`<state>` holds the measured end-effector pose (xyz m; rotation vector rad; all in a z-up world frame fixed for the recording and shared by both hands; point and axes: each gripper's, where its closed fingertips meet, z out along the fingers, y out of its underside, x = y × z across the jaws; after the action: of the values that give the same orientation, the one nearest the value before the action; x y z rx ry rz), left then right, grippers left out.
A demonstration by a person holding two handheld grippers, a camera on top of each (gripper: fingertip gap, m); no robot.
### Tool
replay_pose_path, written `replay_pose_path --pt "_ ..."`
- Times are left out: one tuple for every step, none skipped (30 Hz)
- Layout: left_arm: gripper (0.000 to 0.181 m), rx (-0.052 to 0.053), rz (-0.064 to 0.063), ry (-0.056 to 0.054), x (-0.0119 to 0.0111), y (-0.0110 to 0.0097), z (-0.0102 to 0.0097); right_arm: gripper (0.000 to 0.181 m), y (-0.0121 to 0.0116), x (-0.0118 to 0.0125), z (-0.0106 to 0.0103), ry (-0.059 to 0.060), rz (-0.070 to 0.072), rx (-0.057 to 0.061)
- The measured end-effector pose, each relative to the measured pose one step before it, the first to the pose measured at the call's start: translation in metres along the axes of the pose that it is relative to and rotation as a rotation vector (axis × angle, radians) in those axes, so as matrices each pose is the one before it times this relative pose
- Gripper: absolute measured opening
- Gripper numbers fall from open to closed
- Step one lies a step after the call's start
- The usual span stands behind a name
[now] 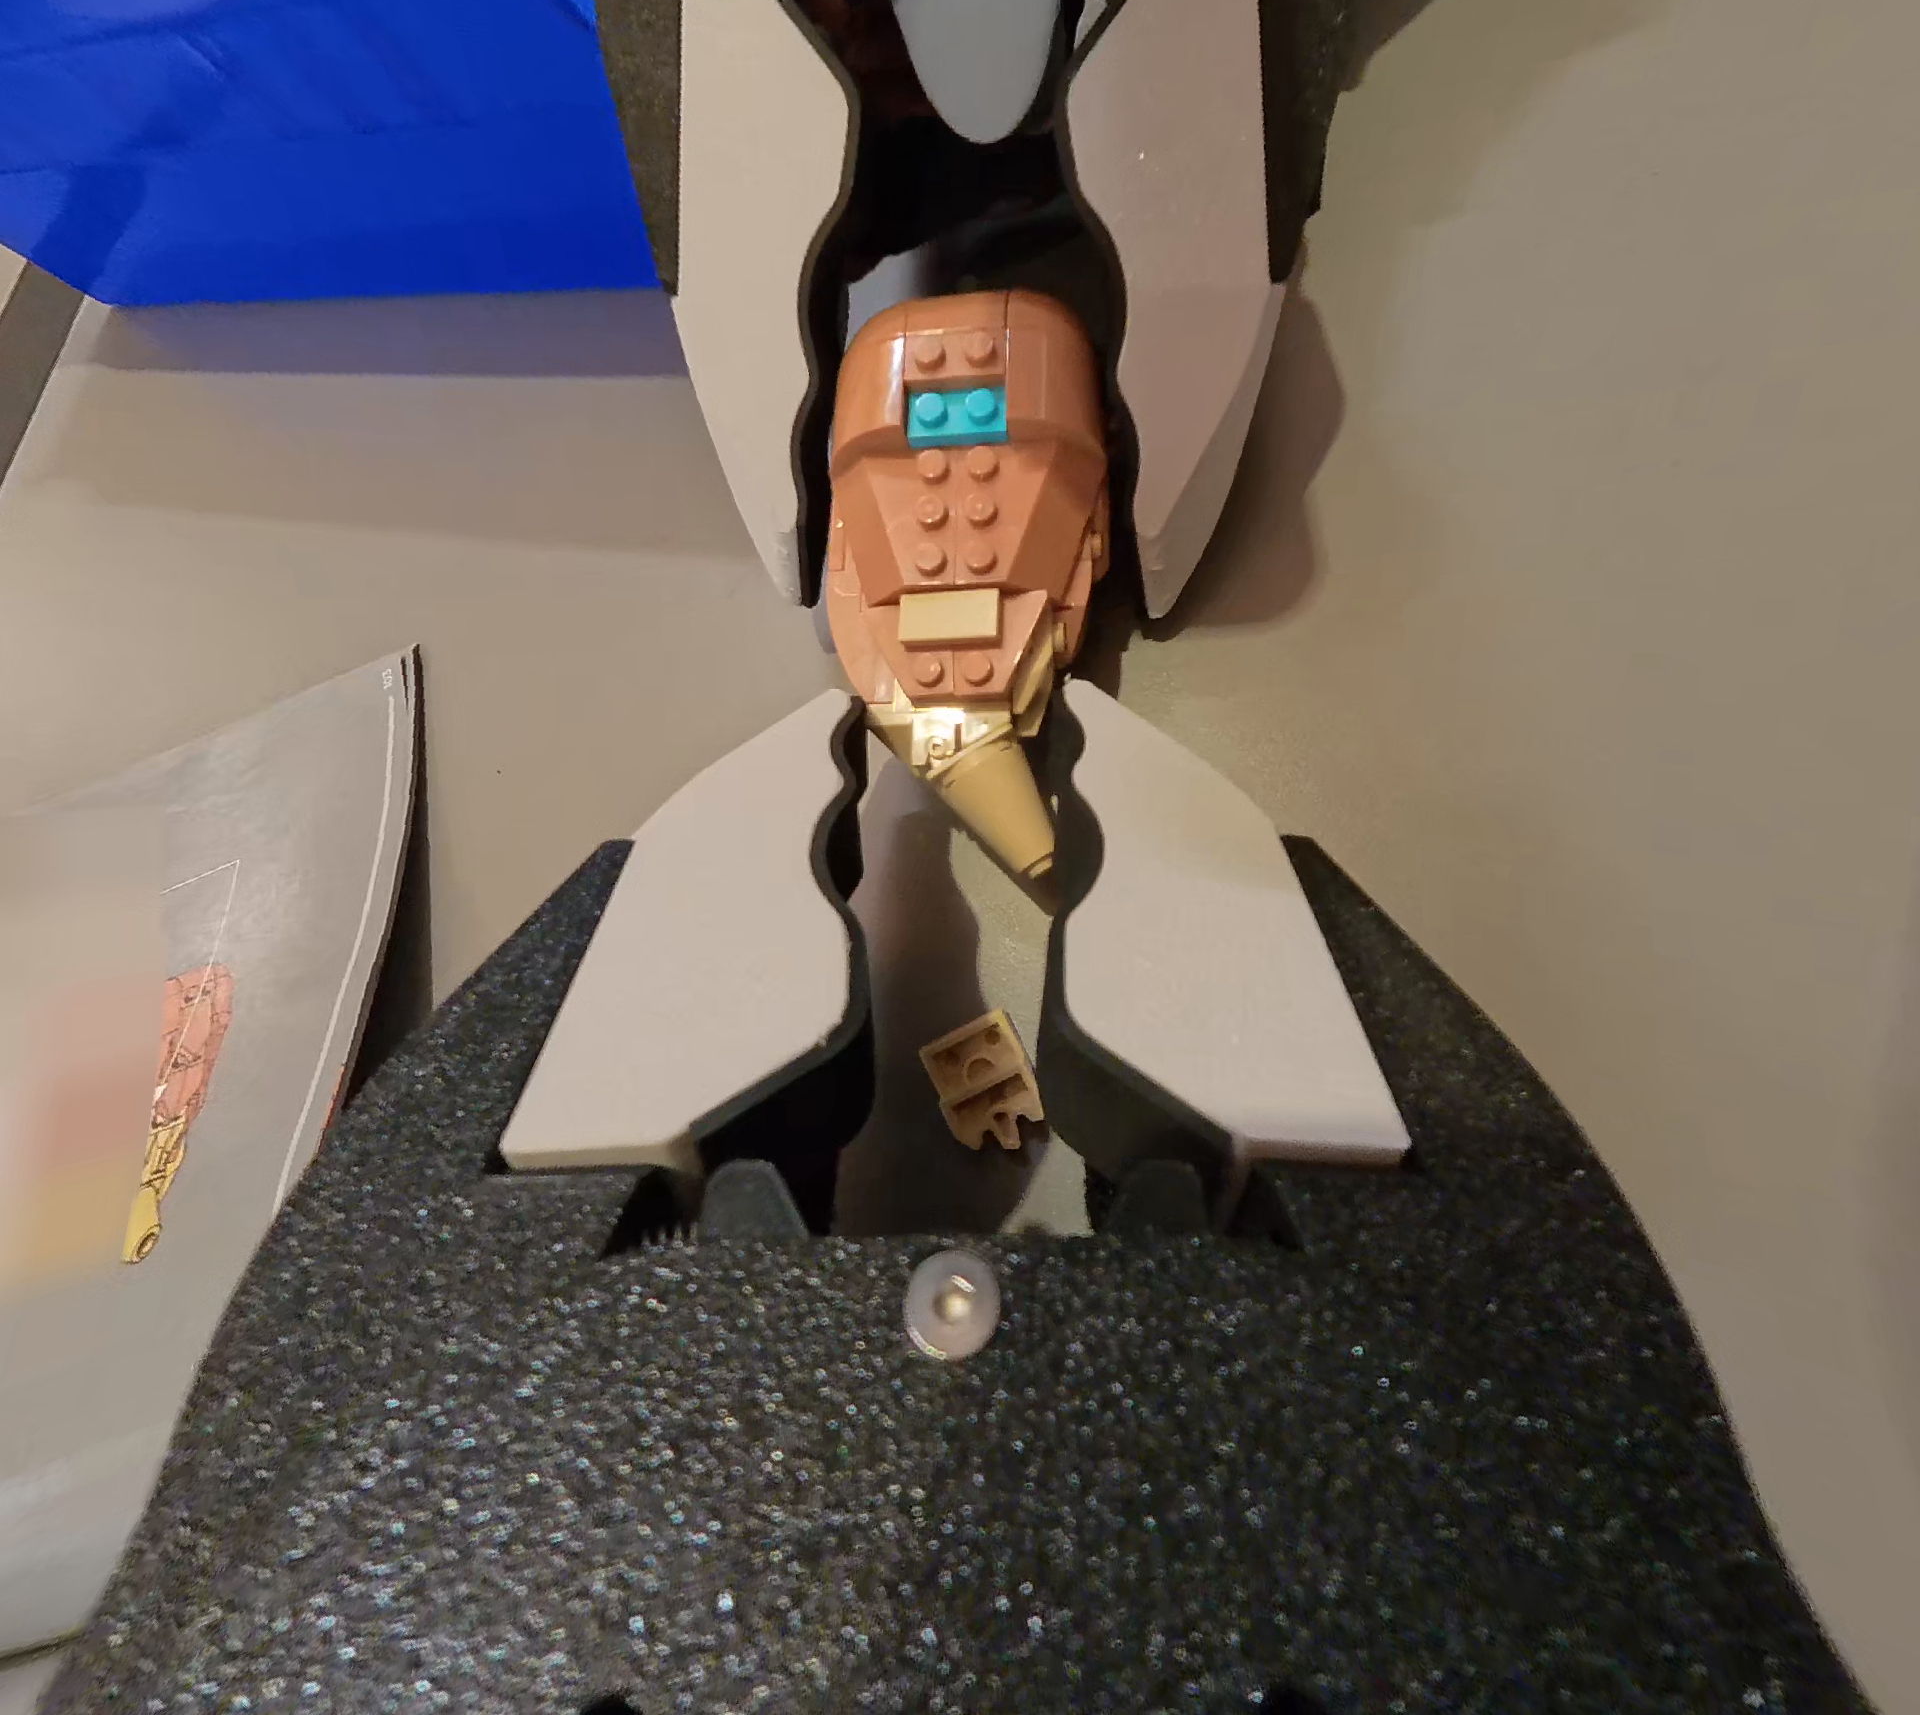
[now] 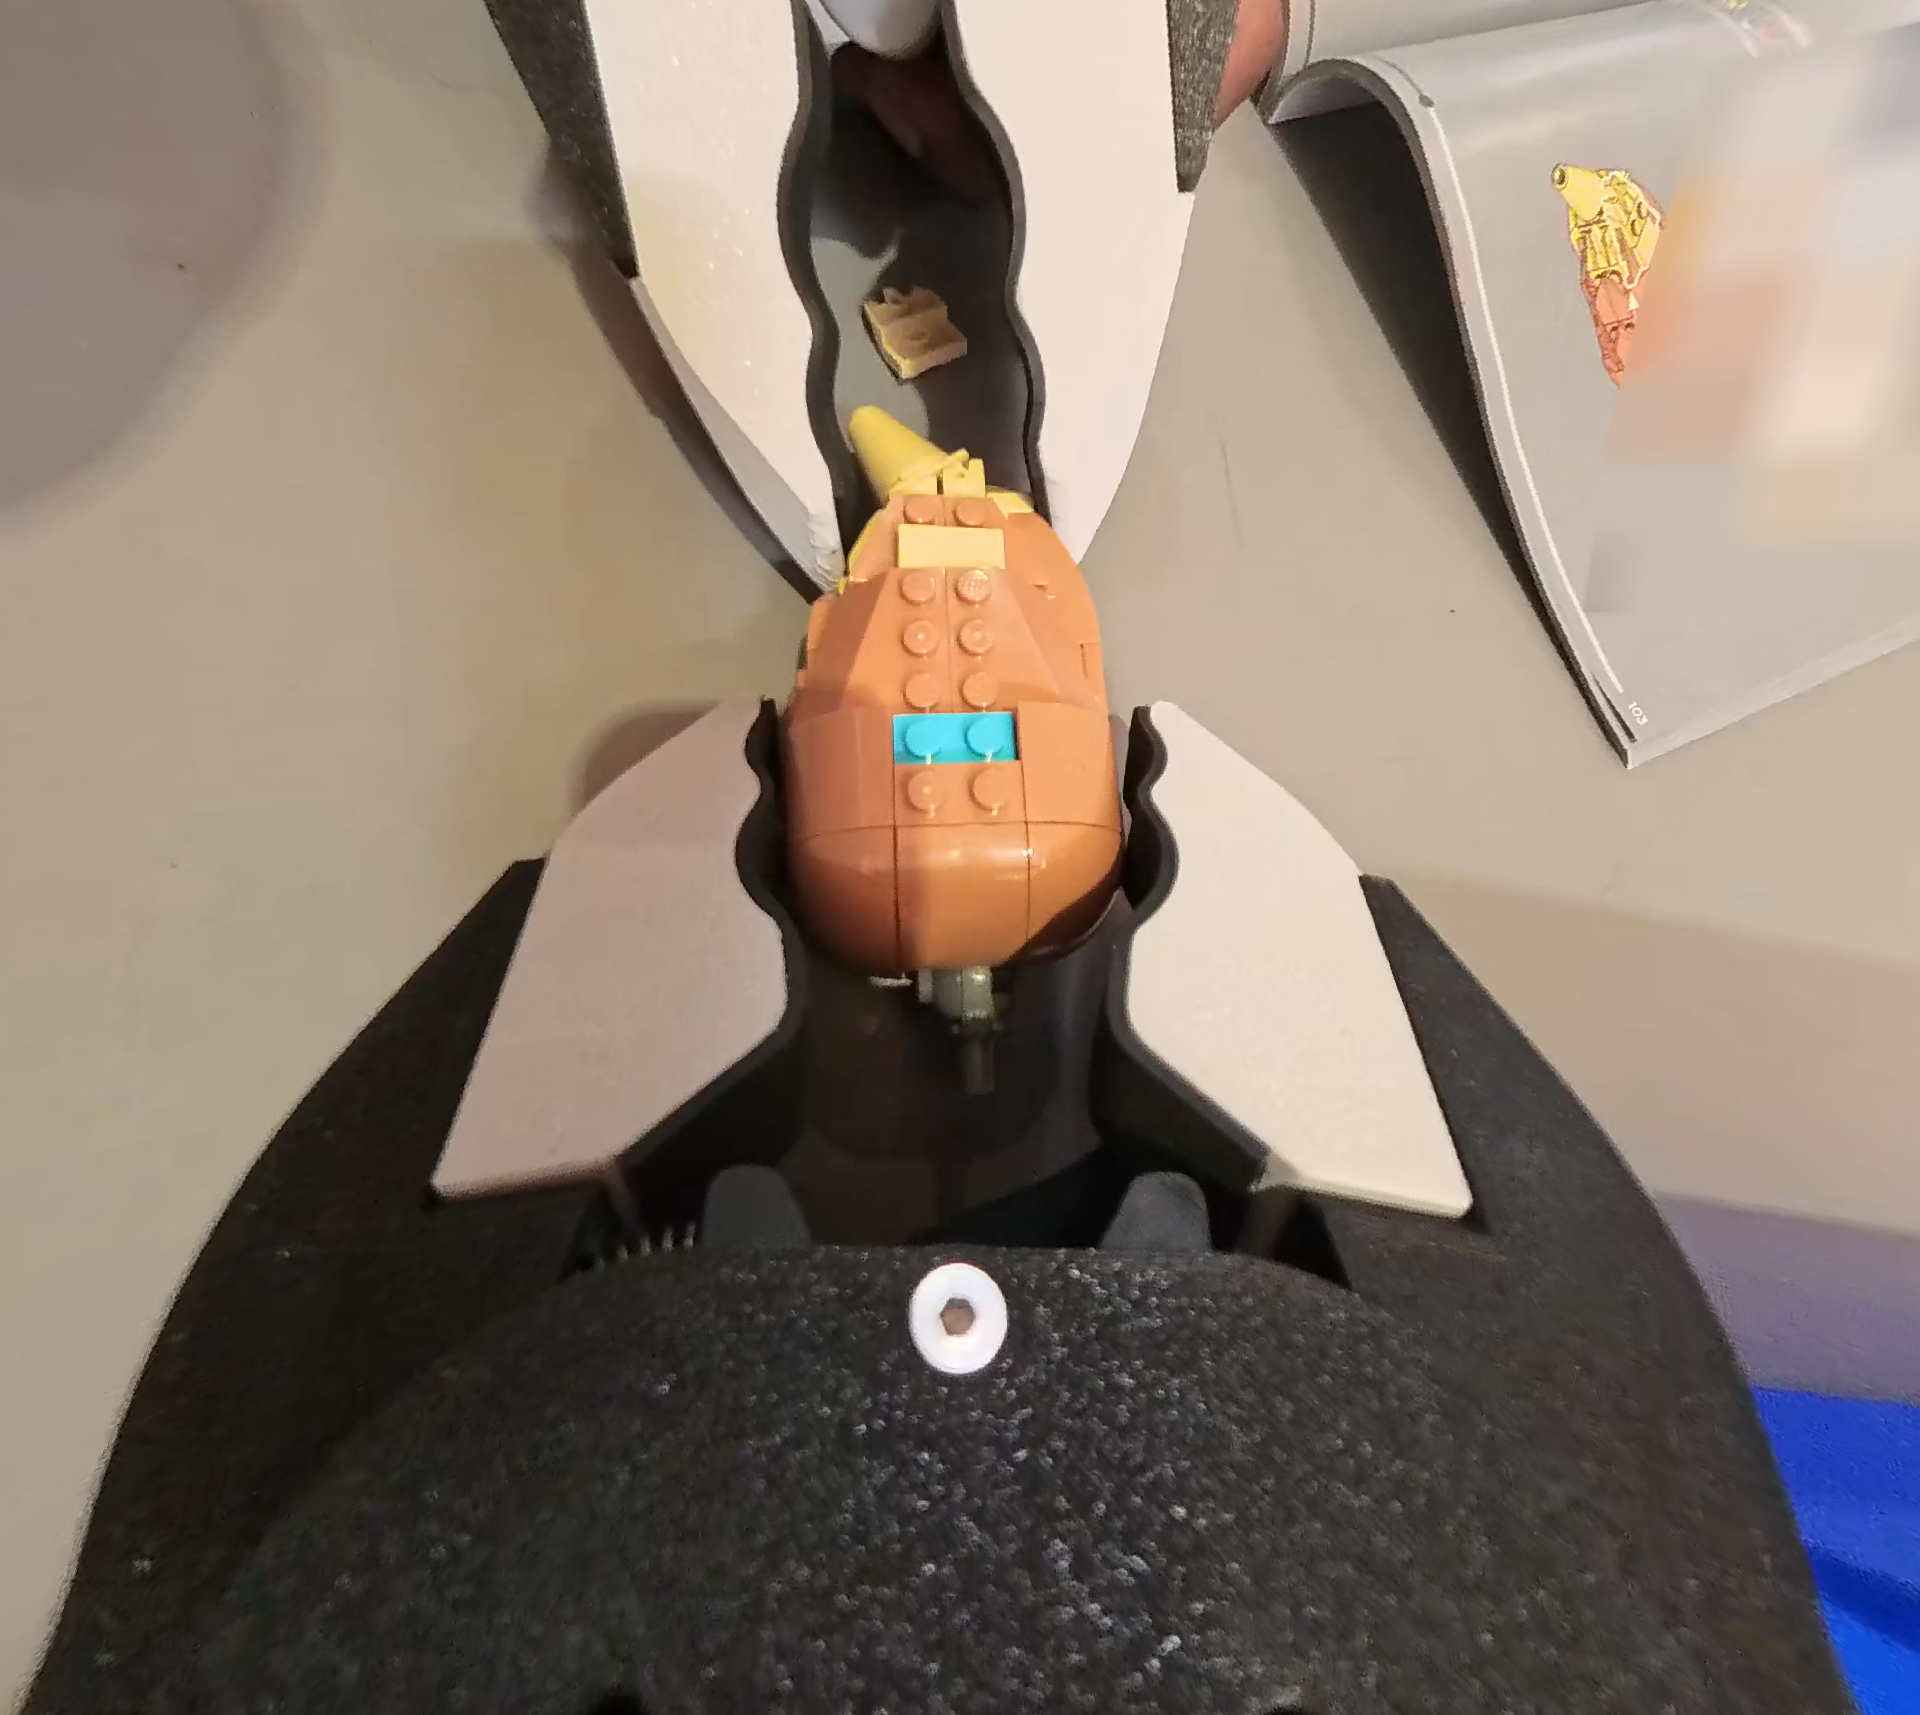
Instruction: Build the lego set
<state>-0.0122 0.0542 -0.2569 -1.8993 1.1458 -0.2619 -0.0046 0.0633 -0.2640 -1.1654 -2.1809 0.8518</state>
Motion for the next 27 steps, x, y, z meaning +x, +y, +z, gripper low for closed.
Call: replay_pose_path --pt "0.033 0.0009 0.0012 -0.0003 0.00012 -0.00006 -0.00011 0.064 -0.00004 -0.00002 0.00007 0.0024 -0.0028 0.0" --pt "0.033 0.0012 0.0008 0.0002 0.00007 -0.00006 -0.00008 0.064 -0.00005 0.00008 -0.00008 0.0028 -0.0029 0.0002" --pt "0.034 0.0014 0.0014 -0.0001 0.00019 -0.00019 -0.00019 0.064 -0.00007 0.00003 0.00001 0.001 -0.0016 0.0003" --pt "0.034 0.002 0.0035 -0.0014 0.0001 -0.00021 -0.00015 0.064 -0.00013 -0.00013 0.00007 -0.0006 -0.0004 0.0006" --pt "0.034 0.004 0.0064 -0.0033 -0.00003 -0.0004 -0.00024 0.064 -0.00016 -0.00013 -0.00018 -0.0023 0.001 0.0016" --pt "0.036 0.0047 0.0065 -0.0049 -0.00016 -0.00048 -0.00025 0.064 -0.00035 -0.00015 -0.00028 -0.0031 0.0022 0.0042" --pt "0.037 0.0031 0.0046 -0.0018 0.00004 -0.00035 -0.0003 0.064 -0.00052 -0.00005 -0.00041 -0.0033 0.0031 0.0051" --pt "0.038 0.0026 0.0026 -0.0004 0.00009 -0.00027 -0.00022 0.064 -0.00039 0.00015 -0.00035 -0.0028 0.0031 0.0045" --pt "0.039 0.0018 0.0025 0.001 0.00035 -0.00015 -0.00017 0.064 -0.00045 -0.00002 -0.00035 -0.0023 0.0033 0.0047" --pt "0.041 0.0036 0.0041 -0.002 -0.00016 -0.00039 -0.00021 0.064 -0.00072 0.00017 -0.00039 -0.0026 0.0034 0.0058" --pt "0.042 0.0041 0.0056 -0.003 -0.00023 -0.00044 -0.00047 0.064 -0.00063 0.00007 -0.00038 -0.0026 0.0038 0.006" --pt "0.043 0.0037 0.0064 -0.0028 -0.00011 -0.00036 -0.00062 0.064 -0.001 0.00039 -0.00061 -0.0013 0.0047 0.0088" --pt "0.044 0.0039 0.0071 -0.0008 0.0001 -0.00039 -0.00095 0.064 -0.00125 0.0002 -0.00062 -0.0031 0.0066 0.0106" --pt "0.045 0.0072 0.0082 0.0012 0.00031 -0.00112 -0.00141 0.064 -0.00119 0.00012 -0.00052 -0.0037 0.0071 0.0102" --pt "0.046 0.0111 0.0089 -0.0018 -0.00005 -0.00202 -0.00193 0.064 -0.00119 -0.0002 -0.00051 -0.005 0.0066 0.0094" --pt "0.047 0.0133 0.0096 -0.0059 -0.00088 -0.00275 -0.00234 0.064 -0.00105 0.00004 -0.00043 -0.0031 0.0062 0.0082" --pt "0.047 0.016 0.0106 -0.0078 -0.00105 -0.00331 -0.00278 0.064 -0.0008 0.00017 -0.00038 -0.0021 0.0058 0.0073" --pt "0.048 0.0181 0.0114 -0.0118 -0.00169 -0.00368 -0.00297 0.064 -0.00128 0.00022 -0.00048 -0.0014 0.006 0.0095" --pt "0.048 0.018 0.0122 -0.0155 -0.0023 -0.00375 -0.00297 0.064 -0.0016 0.0001 -0.0005 -0.0029 0.0069 0.0122" --pt "0.048 0.0142 0.0166 -0.0208 -0.00277 -0.00323 -0.00264 0.064 -0.00168 0.00026 -0.0007 -0.0019 0.0076 0.0132" --pt "0.048 0.0088 0.025 -0.025 -0.00295 -0.00259 -0.00226 0.064 -0.00152 0.00028 -0.00057 -0.0012 0.0072 0.0111" --pt "0.048 0.0052 0.0322 -0.0236 -0.00225 -0.00222 -0.00204 0.064 -0.00123 0.00031 -0.00043 0.0 0.0058 0.0089" --pt "0.048 0.0023 0.0334 -0.0192 -0.00127 -0.00197 -0.0015 0.064 -0.00075 0.0001 -0.00024 0.0 0.0031 0.0055" --pt "0.049 -0.001 0.0324 -0.0192 -0.00107 -0.00157 -0.00102 0.064 -0.00113 0.00017 -0.00019 0.001 0.0033 0.0081" --pt "0.049 -0.0029 0.0302 -0.0176 -0.00075 -0.00145 -0.00076 0.064 -0.00112 0.00012 -0.0003 0.0006 0.0034 0.0073" --pt "0.049 -0.0062 0.0295 -0.0188 -0.00107 -0.00103 -0.00027 0.064 -0.00105 0.00004 -0.00015 0.0019 0.0019 0.0065" --pt "0.049 -0.0077 0.0288 -0.0211 -0.00157 -0.00091 -0.00024 0.064 -0.00102 0.00026 -0.00019 0.0029 0.0019 0.0065"
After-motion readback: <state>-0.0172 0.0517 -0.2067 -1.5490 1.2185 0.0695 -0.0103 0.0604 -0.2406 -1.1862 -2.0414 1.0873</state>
